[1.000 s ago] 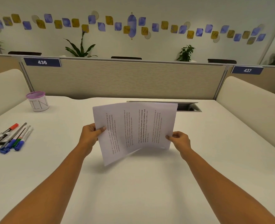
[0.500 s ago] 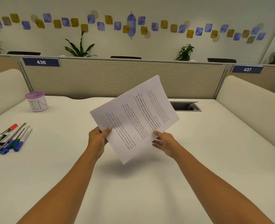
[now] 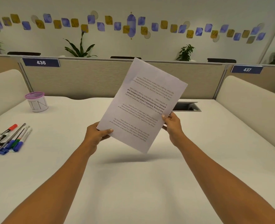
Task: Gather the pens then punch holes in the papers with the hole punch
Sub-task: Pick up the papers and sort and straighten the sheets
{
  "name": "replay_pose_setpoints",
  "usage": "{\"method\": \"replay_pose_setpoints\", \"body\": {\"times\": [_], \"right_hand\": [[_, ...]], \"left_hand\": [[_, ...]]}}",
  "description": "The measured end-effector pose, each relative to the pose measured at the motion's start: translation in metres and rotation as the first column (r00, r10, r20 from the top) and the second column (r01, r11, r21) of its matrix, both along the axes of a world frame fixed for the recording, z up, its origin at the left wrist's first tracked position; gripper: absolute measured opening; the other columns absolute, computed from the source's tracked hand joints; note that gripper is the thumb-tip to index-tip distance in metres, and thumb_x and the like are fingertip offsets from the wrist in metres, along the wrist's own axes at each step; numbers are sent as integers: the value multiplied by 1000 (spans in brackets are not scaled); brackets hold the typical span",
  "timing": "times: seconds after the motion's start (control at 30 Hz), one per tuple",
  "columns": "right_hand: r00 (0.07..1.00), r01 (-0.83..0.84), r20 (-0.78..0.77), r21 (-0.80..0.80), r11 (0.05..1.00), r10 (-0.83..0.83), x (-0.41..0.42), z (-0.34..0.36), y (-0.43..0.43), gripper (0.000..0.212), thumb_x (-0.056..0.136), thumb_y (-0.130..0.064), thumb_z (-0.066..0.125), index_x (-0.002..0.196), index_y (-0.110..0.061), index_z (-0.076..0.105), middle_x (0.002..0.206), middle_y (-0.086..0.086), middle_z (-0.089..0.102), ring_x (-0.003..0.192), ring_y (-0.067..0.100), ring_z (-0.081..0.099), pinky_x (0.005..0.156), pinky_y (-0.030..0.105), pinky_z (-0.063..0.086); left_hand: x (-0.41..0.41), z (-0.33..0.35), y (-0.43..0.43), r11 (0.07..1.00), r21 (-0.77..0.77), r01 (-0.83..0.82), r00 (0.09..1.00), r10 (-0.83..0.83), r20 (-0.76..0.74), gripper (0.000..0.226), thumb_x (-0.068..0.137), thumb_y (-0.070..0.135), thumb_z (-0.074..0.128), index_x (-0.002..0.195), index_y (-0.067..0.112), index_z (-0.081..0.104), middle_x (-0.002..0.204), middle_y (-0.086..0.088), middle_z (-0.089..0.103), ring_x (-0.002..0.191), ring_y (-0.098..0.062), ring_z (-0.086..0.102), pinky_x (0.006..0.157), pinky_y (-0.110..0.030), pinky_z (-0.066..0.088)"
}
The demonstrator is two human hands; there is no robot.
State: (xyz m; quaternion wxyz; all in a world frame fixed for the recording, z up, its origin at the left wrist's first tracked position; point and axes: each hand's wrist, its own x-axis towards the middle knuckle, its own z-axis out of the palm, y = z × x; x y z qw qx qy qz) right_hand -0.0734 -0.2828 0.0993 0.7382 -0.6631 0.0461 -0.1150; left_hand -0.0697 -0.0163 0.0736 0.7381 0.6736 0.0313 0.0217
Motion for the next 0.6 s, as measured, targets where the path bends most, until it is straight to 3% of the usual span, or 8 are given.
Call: {"method": "replay_pose_setpoints", "body": {"times": [0.13, 0.2, 0.37, 0.6], "right_hand": [[995, 34, 92, -17, 999, -32, 1, 10, 0, 27, 96, -9, 45, 122, -10, 52, 105, 0, 63, 90, 8, 62, 70, 21, 50], [992, 43, 120, -21, 999, -40, 2, 14, -1, 24, 96, -9, 45, 118, -13, 53, 103, -2, 64, 88, 6, 62, 70, 21, 50], [990, 30, 142, -43, 999, -23, 2, 16, 2, 10, 97, -15, 46, 100, -16, 55, 92, -7, 65, 83, 11, 64, 64, 18, 52], [983, 19, 183, -24, 1000, -14, 0, 22, 6, 10, 96, -14, 48, 94, -18, 57, 89, -6, 66, 79, 8, 64, 62, 15, 54]], "left_hand": [[3, 7, 3, 949, 313, 37, 996, -61, 67, 35, 70, -2, 75, 100, 12, 64, 89, -4, 66, 79, -23, 60, 75, -33, 52], [4, 7, 4, 933, 357, 47, 994, -79, 76, 34, 70, 0, 76, 98, 15, 64, 93, -5, 67, 83, -24, 62, 78, -34, 53], [4, 15, -6, 982, 180, 63, 989, -86, 122, 17, 80, 5, 68, 95, 13, 65, 89, 1, 69, 82, -21, 66, 61, -19, 53], [7, 24, -11, 996, 89, -25, 978, 6, 207, 19, 82, 1, 64, 99, 9, 65, 97, -6, 68, 82, -20, 65, 71, -25, 52]]}}
